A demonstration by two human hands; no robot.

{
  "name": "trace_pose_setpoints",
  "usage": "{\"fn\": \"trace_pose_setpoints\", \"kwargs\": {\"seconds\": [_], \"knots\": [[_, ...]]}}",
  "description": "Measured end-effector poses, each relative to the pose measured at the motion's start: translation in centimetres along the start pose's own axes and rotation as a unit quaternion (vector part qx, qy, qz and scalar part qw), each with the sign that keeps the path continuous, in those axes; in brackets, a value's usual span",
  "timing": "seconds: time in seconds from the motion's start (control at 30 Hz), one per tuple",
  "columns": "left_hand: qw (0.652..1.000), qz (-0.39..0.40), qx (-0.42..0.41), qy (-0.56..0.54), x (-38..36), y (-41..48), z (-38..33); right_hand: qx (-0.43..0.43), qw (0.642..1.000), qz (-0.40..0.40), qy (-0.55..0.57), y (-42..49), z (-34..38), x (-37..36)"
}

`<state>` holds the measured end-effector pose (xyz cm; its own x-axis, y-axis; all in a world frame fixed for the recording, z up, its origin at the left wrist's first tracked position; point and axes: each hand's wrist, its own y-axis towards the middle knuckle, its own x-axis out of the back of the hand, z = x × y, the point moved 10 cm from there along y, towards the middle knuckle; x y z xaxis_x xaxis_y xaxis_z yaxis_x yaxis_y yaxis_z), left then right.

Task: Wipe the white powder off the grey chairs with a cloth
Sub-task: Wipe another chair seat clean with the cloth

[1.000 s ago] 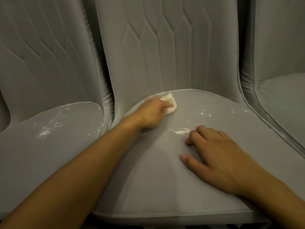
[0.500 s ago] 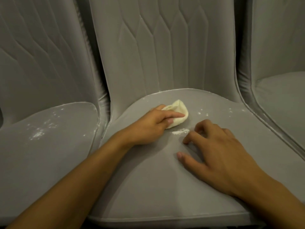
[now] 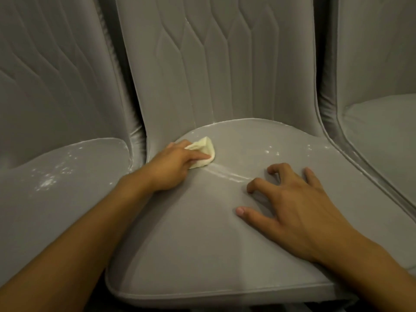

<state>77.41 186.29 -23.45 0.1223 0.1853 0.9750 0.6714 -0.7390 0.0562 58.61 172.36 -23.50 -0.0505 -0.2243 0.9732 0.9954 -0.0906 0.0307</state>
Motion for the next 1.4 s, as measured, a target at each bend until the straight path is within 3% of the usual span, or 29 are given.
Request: {"fn": "trace_pose_setpoints", "kwargs": {"seconds": [0.07, 0.17, 0.27, 0.4, 0.5, 0.6, 0.7, 0.87, 1.03, 1.3, 1.4], "knots": [[0.999, 0.009, -0.007, -0.036, -0.1, -0.3, -0.6, 0.001, 1.000, 0.000, -0.002, 0.1, 0.0, 0.0], [0.991, 0.034, -0.096, -0.084, -0.9, -1.5, -6.5, 0.005, 1.000, -0.010, -0.014, 0.1, 0.3, 0.1], [0.986, 0.026, -0.152, -0.064, -1.7, -2.1, -9.8, 0.006, 1.000, -0.002, -0.009, 0.0, 0.3, 0.0], [0.998, -0.030, -0.060, 0.020, -0.9, 0.2, -5.1, 0.004, 1.000, -0.003, 0.000, 0.0, 0.1, 0.0], [0.997, -0.071, -0.004, -0.037, 0.5, 1.1, -2.3, 0.005, 1.000, 0.004, 0.001, 0.0, 0.1, -0.1], [0.989, -0.045, -0.106, -0.098, 0.2, -0.1, -6.7, 0.004, 1.000, 0.001, -0.004, 0.1, 0.2, -0.1], [0.984, 0.025, -0.167, -0.047, -1.9, -1.6, -9.2, 0.008, 1.000, -0.003, -0.010, 0.1, 0.3, -0.1], [0.999, -0.025, -0.005, 0.046, -0.3, 1.1, -1.1, 0.010, 1.000, 0.005, 0.007, 0.1, 0.2, -0.1], [0.995, -0.061, 0.082, -0.009, 0.1, 1.6, 2.1, 0.010, 1.000, 0.004, 0.004, 0.0, 0.2, -0.2], [0.989, 0.044, -0.106, -0.097, -1.5, -2.8, -8.6, 0.007, 1.000, -0.004, -0.009, 0.2, 0.2, -0.2], [0.983, 0.063, -0.133, -0.111, -1.8, -4.5, -9.9, 0.004, 1.000, -0.018, -0.006, 0.3, 0.1, -0.2]]}}
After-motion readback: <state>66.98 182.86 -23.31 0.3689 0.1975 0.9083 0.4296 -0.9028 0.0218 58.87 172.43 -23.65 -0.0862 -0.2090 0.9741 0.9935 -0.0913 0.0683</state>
